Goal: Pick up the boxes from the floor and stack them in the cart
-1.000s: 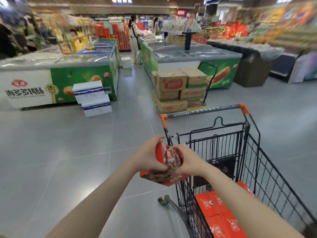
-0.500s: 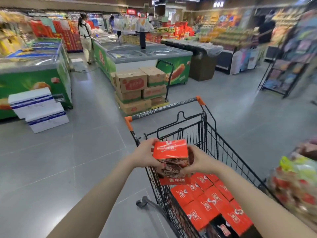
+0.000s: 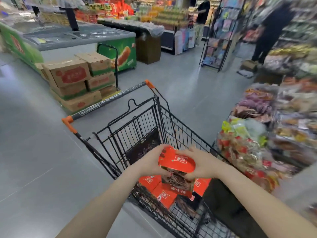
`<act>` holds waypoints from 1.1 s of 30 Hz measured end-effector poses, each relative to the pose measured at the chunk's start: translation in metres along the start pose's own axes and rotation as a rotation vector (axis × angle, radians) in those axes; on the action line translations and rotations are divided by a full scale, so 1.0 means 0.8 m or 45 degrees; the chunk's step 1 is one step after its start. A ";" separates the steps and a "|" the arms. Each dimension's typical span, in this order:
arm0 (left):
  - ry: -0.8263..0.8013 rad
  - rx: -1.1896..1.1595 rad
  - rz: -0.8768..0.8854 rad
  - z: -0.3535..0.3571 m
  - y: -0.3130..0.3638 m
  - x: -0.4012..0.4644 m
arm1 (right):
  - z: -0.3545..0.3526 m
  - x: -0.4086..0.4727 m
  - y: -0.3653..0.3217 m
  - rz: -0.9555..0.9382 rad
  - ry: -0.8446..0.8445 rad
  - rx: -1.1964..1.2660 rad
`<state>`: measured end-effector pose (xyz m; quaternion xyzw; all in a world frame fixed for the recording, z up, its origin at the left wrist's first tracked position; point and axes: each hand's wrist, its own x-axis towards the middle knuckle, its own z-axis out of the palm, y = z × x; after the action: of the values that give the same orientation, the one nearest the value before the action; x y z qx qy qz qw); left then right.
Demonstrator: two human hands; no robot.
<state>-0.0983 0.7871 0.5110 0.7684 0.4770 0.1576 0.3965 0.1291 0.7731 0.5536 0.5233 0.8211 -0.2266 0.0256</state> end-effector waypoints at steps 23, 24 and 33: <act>0.393 0.945 0.149 0.129 -0.175 -0.035 | 0.368 0.029 0.128 0.357 -0.252 -0.064; 0.380 0.943 0.134 0.129 -0.174 -0.035 | 0.381 0.030 0.129 0.345 -0.252 -0.100; 0.269 1.027 0.045 0.126 -0.171 -0.036 | 0.375 0.051 0.133 0.268 -0.353 -0.343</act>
<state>-0.1328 0.7475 0.3470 0.8497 0.5255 0.0429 0.0097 0.1443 0.7252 0.2364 0.5617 0.7735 -0.1808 0.2314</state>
